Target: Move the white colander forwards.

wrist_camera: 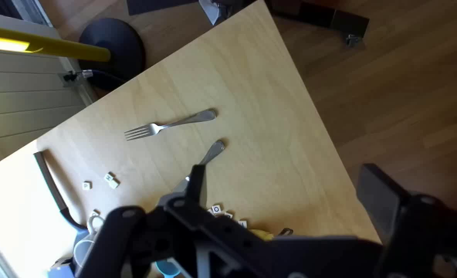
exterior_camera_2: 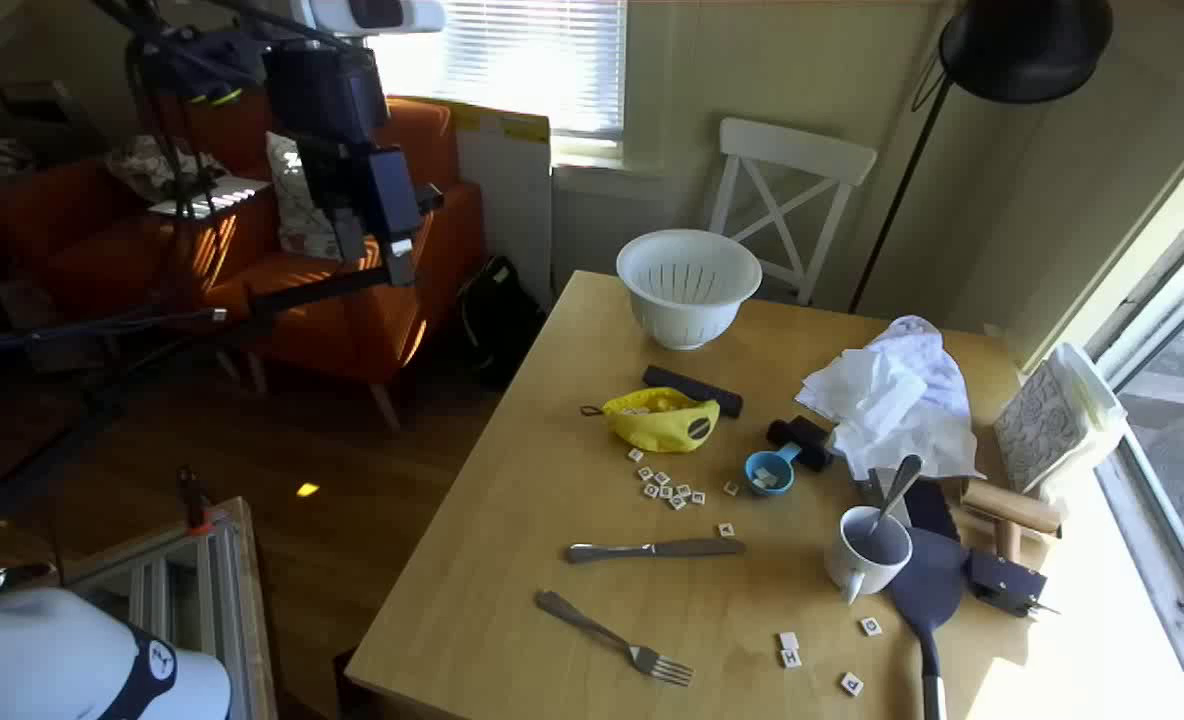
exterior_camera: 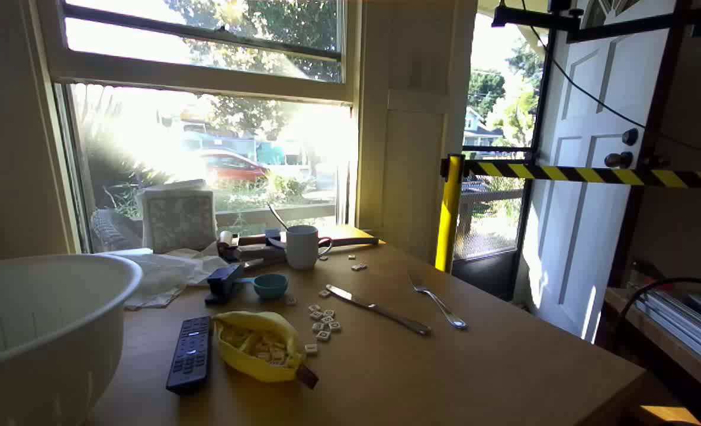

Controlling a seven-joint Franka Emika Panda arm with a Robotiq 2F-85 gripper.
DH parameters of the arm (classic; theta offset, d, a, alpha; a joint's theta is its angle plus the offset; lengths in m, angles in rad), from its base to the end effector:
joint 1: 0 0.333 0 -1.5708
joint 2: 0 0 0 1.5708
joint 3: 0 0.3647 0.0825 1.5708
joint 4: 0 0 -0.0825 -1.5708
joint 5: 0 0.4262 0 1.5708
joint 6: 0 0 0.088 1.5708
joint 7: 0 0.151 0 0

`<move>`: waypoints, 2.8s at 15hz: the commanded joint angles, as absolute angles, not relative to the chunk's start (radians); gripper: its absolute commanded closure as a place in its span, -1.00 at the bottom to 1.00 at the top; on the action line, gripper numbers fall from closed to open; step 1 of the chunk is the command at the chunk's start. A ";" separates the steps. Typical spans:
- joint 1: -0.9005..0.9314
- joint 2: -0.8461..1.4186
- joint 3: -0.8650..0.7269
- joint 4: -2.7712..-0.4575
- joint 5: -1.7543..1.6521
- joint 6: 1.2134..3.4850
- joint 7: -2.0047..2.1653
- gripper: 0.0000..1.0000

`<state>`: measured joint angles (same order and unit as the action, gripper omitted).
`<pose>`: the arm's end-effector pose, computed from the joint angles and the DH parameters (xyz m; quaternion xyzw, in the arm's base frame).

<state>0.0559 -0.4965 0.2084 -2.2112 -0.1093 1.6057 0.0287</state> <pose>0.3927 0.1016 0.5515 0.9871 0.1068 -0.0447 0.1105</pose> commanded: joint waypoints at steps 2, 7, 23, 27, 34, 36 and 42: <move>0.084 -0.493 0.187 -2.209 -0.119 1.603 0.039 -1.00; 0.085 -0.388 0.191 -2.155 -0.054 1.674 0.106 -1.00; 0.116 0.118 0.151 -2.078 0.187 2.441 0.430 -1.00; 0.124 0.161 0.152 -2.067 0.210 2.481 0.426 -1.00; 0.111 0.343 0.128 -1.934 0.294 2.613 0.478 -1.00; 0.090 0.418 0.153 -1.863 0.410 2.643 0.446 -1.00; 0.107 0.640 0.151 -1.669 0.540 2.845 0.529 -1.00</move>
<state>0.1012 0.5104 0.1446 -1.8017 0.4809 2.7682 0.4865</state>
